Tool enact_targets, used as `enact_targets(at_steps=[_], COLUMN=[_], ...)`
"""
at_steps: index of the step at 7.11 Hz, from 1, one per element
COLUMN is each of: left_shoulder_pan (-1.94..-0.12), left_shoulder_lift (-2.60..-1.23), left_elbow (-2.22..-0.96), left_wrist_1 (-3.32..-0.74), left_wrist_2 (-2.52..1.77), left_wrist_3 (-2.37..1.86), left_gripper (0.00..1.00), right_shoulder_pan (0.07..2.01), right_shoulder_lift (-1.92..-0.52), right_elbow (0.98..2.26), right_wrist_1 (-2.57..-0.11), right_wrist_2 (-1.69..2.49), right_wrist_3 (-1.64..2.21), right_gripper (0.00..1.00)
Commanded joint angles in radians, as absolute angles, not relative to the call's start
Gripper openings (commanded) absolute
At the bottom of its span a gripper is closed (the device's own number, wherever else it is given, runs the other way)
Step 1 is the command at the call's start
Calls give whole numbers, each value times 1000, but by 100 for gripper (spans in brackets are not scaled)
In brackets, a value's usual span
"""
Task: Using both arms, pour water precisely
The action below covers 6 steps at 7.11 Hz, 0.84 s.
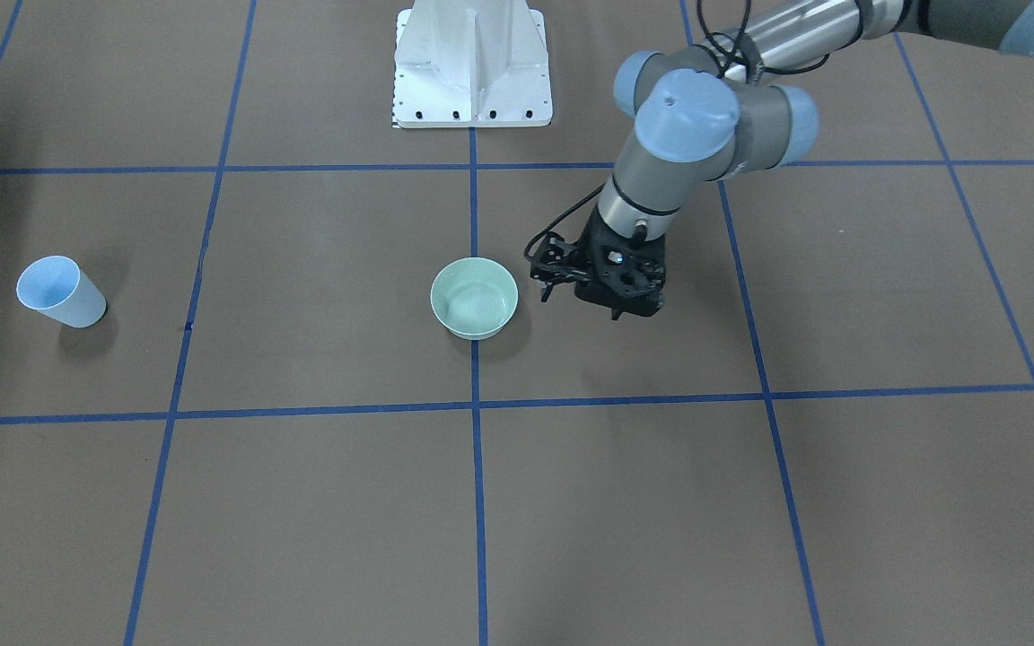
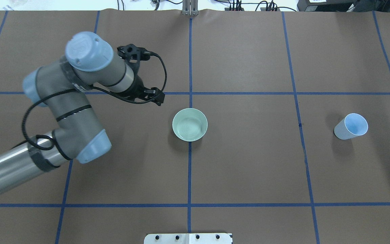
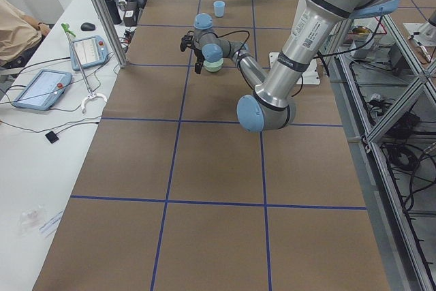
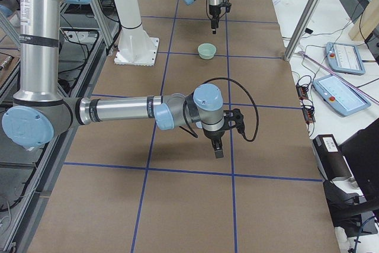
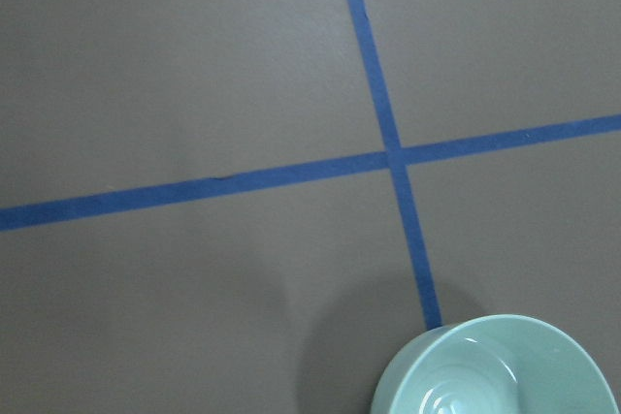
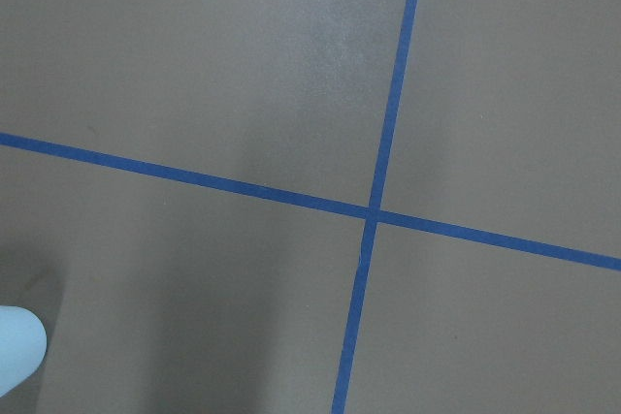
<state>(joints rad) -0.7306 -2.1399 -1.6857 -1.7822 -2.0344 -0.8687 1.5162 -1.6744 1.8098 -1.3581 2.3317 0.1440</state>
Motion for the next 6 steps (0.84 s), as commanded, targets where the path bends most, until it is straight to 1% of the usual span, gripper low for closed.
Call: enact_targets(at_steps=[1,2,4,5,6], left_shoulder_pan=[-953,-1077,-1311,-1438,-1518], left_shoulder_lift=[-1944,-1865,-1768,-1744,-1743], left_elbow=[-1847,-1845,-1803,-1755,-1676], left_wrist_1=[-1592,-1585,-1578,-1578,-1580], left_wrist_2=[-2132,-2160,-2160,-2163,-2166], left_wrist_3=[-452,-238,97,245,373], left_gripper=[100,100,100,100,100], right_shoulder_pan=[1450,1410,1326,1268,1212], right_shoulder_lift=[-1686,-1689,-1716,-1730,-1736], right_elbow=[1915,1961,2050,2100,2136], right_wrist_1=[-1359,-1361,-1361,-1361,-1361], right_wrist_2=[2353,2342,2294,2251,2205], right_wrist_3=[367,474,636,719,800], right_gripper=[100,100,100,100,100])
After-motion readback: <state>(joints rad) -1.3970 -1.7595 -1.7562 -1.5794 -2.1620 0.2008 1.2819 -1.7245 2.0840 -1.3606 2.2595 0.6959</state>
